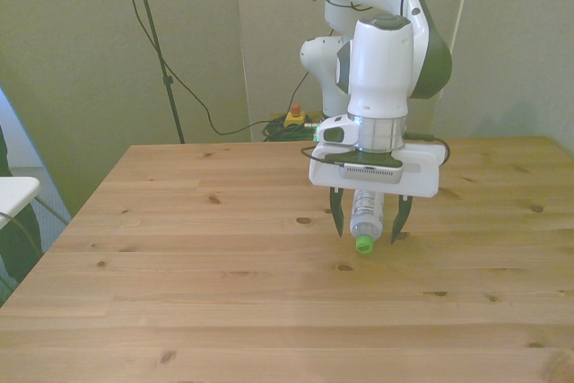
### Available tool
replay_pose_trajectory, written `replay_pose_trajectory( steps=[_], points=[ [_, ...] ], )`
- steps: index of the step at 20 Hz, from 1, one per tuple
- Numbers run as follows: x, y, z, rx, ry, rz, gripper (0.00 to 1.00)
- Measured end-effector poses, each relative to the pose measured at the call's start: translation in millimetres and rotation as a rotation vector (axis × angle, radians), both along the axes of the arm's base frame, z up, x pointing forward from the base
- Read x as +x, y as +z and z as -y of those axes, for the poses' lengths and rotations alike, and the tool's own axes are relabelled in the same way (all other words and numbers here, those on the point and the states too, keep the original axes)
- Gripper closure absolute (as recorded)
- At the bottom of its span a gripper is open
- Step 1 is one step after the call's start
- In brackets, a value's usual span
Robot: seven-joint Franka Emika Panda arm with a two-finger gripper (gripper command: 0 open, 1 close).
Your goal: Stand the water bottle
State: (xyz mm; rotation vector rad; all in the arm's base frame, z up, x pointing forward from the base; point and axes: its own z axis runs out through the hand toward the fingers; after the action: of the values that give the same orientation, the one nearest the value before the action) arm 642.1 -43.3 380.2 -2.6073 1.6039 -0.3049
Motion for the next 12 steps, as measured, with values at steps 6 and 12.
replay_pose_trajectory(
  steps=[6,12],
  points=[
    [4.7,-15.9,-8.8,-0.008,0.007,-0.021,0.00],
    [4.7,-18.2,-8.9,-0.010,0.005,-0.025,1.00]
  ],
)
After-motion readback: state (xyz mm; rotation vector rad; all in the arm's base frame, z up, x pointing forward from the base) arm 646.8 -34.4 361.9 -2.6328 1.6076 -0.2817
